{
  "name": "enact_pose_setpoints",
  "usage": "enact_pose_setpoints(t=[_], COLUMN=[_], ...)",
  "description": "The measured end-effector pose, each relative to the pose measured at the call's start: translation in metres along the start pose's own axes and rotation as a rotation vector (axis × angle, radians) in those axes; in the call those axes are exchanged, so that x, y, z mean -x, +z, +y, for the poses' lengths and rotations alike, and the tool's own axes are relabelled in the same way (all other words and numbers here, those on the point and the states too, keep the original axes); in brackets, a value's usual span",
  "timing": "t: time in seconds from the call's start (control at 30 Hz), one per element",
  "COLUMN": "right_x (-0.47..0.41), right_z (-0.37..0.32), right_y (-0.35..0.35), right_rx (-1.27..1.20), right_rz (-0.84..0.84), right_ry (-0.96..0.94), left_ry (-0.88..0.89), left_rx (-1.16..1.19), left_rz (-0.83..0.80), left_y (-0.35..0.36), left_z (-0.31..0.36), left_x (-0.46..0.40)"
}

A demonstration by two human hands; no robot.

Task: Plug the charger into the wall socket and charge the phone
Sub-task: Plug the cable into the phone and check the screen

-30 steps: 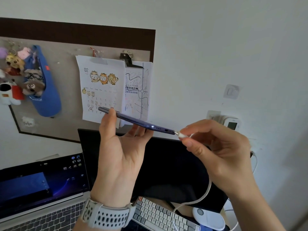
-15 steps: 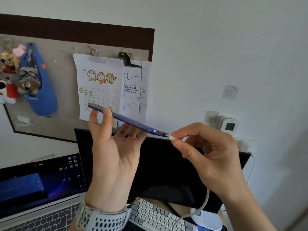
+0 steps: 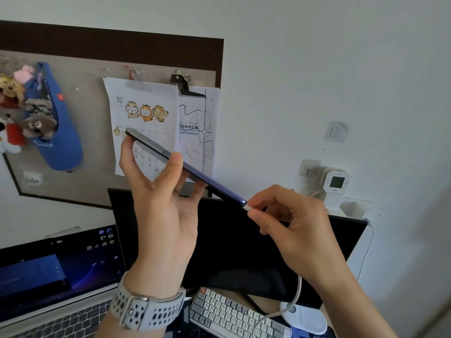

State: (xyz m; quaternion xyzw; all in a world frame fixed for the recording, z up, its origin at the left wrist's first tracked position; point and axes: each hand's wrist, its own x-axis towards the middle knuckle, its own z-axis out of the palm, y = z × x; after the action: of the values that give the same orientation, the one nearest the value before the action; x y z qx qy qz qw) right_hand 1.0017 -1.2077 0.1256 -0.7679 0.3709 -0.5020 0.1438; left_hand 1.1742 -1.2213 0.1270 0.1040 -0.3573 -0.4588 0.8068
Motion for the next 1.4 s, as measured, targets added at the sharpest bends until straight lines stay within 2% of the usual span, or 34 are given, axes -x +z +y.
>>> enact_pose_setpoints(t=[0.23,0.83,1.0,1.17,1.3,1.4], right_x=[0.006,0.000,0.012,0.002,-0.010,-0.015], right_z=[0.021,0.044,0.057,0.063,0.053,0.042], right_y=[0.002,0.005,0.013,0.000,-0.014,-0.006], right_rx=[-0.141,-0.182,-0.201,-0.015,-0.140,-0.221], right_rz=[0.014,0.083,-0.032,-0.211,-0.124,-0.152], right_ry=[0.128,0.152,0.266,0.397,0.389,0.334], left_ry=[0.016,-0.045,-0.082,-0.187,-0.281,-0.262], left_rx=[-0.121,-0.150,-0.222,-0.221,-0.166,-0.259], left_rz=[0.003,-0.037,-0.004,0.069,0.157,0.098], left_y=[0.003,0.000,-0.014,-0.034,-0.042,-0.039], left_z=[-0.012,-0.033,-0.045,-0.055,-0.055,-0.059], left_x=[0.000,-0.017,-0.019,-0.025,-0.028,-0.025])
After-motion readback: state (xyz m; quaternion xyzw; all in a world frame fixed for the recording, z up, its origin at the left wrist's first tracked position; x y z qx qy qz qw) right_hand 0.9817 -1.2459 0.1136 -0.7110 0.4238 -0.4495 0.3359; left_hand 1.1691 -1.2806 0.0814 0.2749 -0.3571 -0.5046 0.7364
